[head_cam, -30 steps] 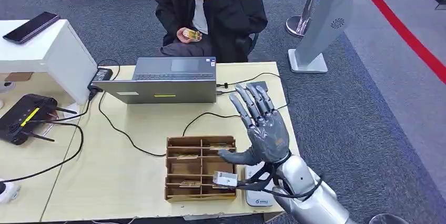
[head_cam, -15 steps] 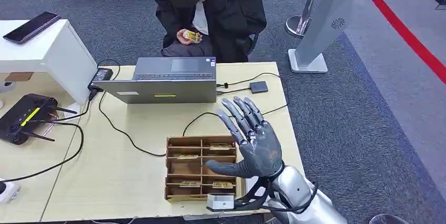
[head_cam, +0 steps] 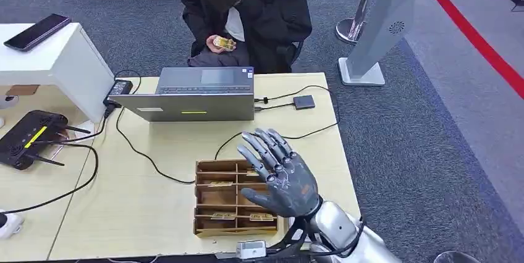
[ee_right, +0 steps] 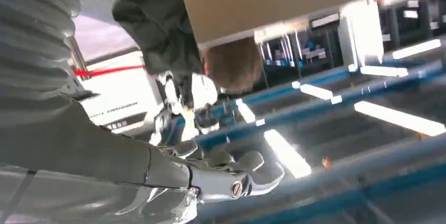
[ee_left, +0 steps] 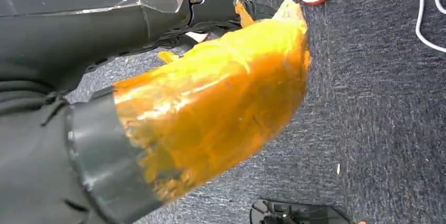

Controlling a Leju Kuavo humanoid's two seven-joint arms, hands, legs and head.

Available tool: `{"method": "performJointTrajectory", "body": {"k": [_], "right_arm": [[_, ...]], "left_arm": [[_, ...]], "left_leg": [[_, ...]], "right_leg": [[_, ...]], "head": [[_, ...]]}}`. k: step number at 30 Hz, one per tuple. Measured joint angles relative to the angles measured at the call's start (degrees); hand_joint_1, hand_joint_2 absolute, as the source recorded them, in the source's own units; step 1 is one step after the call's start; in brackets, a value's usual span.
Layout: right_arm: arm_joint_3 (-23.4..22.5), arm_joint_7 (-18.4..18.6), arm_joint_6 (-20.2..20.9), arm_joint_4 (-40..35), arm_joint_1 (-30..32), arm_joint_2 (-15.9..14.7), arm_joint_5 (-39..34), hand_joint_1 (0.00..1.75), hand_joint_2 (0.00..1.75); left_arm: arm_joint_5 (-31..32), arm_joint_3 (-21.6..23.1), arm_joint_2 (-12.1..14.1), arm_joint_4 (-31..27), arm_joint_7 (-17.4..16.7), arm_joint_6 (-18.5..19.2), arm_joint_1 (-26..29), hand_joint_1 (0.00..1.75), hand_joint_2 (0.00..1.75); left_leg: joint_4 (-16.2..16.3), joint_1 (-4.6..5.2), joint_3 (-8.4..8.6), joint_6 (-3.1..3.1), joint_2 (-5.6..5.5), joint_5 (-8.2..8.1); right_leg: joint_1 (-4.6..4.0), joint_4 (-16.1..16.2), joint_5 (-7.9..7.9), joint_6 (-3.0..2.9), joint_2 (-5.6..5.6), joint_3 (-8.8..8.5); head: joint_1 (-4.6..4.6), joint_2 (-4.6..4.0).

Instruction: Pass the card to the sensor for recognition and then transmit it.

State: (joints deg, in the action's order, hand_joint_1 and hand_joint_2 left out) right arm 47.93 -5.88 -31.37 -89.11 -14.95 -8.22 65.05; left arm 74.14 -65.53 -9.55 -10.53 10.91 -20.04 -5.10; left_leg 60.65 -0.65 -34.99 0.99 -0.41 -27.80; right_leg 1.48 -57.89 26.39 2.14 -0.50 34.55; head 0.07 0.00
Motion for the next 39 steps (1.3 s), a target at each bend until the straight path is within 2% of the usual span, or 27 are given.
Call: {"method": "performJointTrajectory", "body": {"k": [7, 14, 24, 39], "right_arm": [[2.15, 1.23, 5.43, 2.17, -1.68, -0.44, -1.99, 0.0, 1.75], [3.63, 2.14, 8.35, 3.87, -3.44, -0.79, -3.94, 0.0, 1.75], [4.66, 3.21, 10.8, 5.38, -4.2, -1.2, -5.71, 0.0, 1.75], [4.96, 5.29, 10.85, 6.17, -4.52, -2.03, -5.12, 0.0, 1.75]], "left_arm": [[-0.11, -0.13, 0.0, 0.0, -0.02, 0.0, 0.02, 0.0, 0.0], [-0.48, -0.24, 0.02, 0.0, -0.09, 0.02, 0.03, 0.0, 0.0], [-0.68, -0.26, 0.02, 0.0, -0.11, 0.02, 0.03, 0.0, 0.0], [-0.92, -0.31, 0.02, 0.0, -0.2, 0.0, 0.04, 0.0, 0.0]], "left_leg": [[0.0, 0.0, -0.01, 0.0, -0.01, 0.0], [0.0, 0.0, -0.01, 0.0, 0.0, 0.0], [0.0, 0.0, -0.01, 0.0, 0.0, 0.0], [0.0, 0.0, 0.0, 0.0, 0.0, 0.0]], "right_leg": [[0.0, 0.0, 0.0, 0.0, 0.0, 0.0], [0.0, 0.0, 0.0, 0.0, 0.0, 0.0], [0.0, 0.0, 0.0, 0.0, 0.0, 0.0], [0.0, 0.0, 0.0, 0.0, 0.0, 0.0]], "head": [[0.0, 0.0], [0.0, 0.0], [0.0, 0.0], [0.02, 0.0]]}}
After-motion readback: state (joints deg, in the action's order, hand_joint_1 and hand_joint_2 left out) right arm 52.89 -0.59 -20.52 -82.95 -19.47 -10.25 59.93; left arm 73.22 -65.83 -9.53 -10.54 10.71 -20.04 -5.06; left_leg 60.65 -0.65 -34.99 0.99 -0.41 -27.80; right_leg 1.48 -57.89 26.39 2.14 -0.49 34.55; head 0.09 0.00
